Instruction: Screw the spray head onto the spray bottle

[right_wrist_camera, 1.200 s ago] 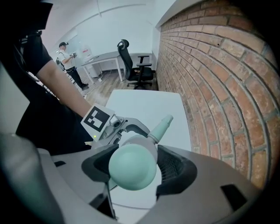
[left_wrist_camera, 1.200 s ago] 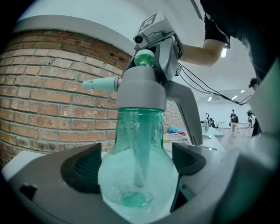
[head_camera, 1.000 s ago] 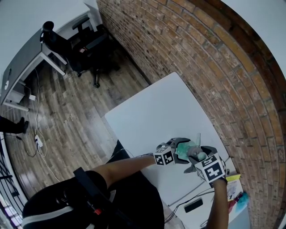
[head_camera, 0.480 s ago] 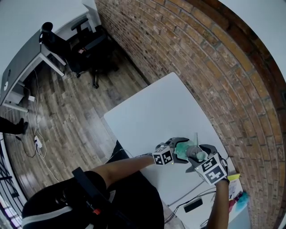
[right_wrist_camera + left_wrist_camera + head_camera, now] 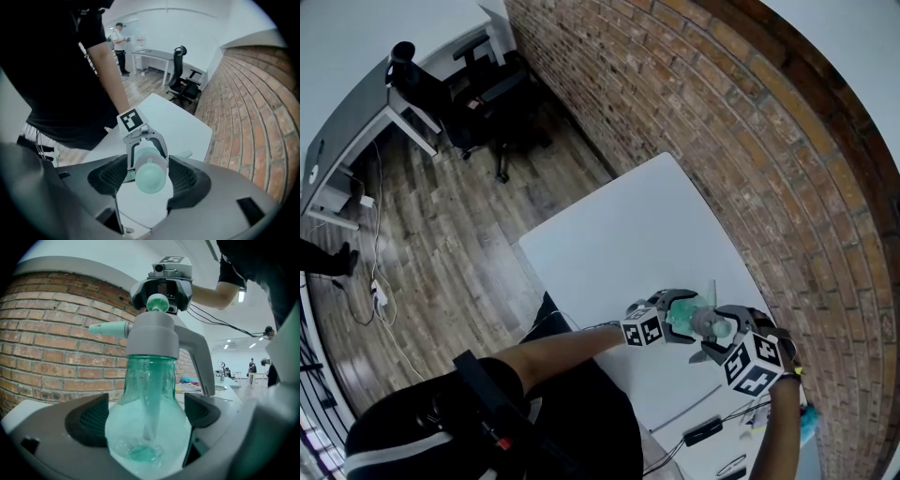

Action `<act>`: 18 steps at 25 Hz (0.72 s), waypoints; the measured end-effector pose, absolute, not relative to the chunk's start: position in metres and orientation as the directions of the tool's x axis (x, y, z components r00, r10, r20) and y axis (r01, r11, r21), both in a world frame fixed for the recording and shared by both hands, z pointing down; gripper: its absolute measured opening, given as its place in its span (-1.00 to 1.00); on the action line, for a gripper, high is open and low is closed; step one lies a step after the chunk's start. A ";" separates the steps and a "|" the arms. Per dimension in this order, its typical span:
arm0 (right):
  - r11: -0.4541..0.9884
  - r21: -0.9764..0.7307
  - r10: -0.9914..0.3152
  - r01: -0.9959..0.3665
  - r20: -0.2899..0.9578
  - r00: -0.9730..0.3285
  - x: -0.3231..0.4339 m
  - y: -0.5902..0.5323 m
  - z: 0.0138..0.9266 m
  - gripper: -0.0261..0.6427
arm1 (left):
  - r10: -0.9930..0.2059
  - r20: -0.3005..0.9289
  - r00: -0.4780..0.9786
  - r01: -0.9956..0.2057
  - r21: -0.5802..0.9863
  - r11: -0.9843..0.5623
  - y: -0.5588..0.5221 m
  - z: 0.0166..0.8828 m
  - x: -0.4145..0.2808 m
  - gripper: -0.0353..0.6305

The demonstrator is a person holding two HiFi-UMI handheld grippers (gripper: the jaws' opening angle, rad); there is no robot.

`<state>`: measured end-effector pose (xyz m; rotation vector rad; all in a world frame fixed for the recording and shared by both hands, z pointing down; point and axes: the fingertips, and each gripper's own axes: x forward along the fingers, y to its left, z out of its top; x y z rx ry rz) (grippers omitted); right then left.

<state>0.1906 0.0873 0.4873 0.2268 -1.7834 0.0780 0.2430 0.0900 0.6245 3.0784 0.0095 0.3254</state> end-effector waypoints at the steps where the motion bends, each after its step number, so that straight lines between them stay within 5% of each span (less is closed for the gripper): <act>1: 0.987 0.078 -0.104 -0.142 0.977 -0.186 0.191 0.090 0.489 -0.11 | 0.011 0.207 0.978 0.001 0.047 -0.999 0.090 0.624 0.243 0.57; 9: 0.990 0.092 -0.087 0.107 0.995 -0.051 0.198 0.089 0.497 -0.11 | 0.011 0.205 0.979 -0.001 0.056 -0.998 0.089 0.625 0.243 0.57; 18: 0.971 0.026 -0.039 0.238 0.998 0.050 0.216 0.095 0.505 -0.11 | 0.017 0.202 0.979 0.005 0.057 -0.998 0.090 0.624 0.242 0.57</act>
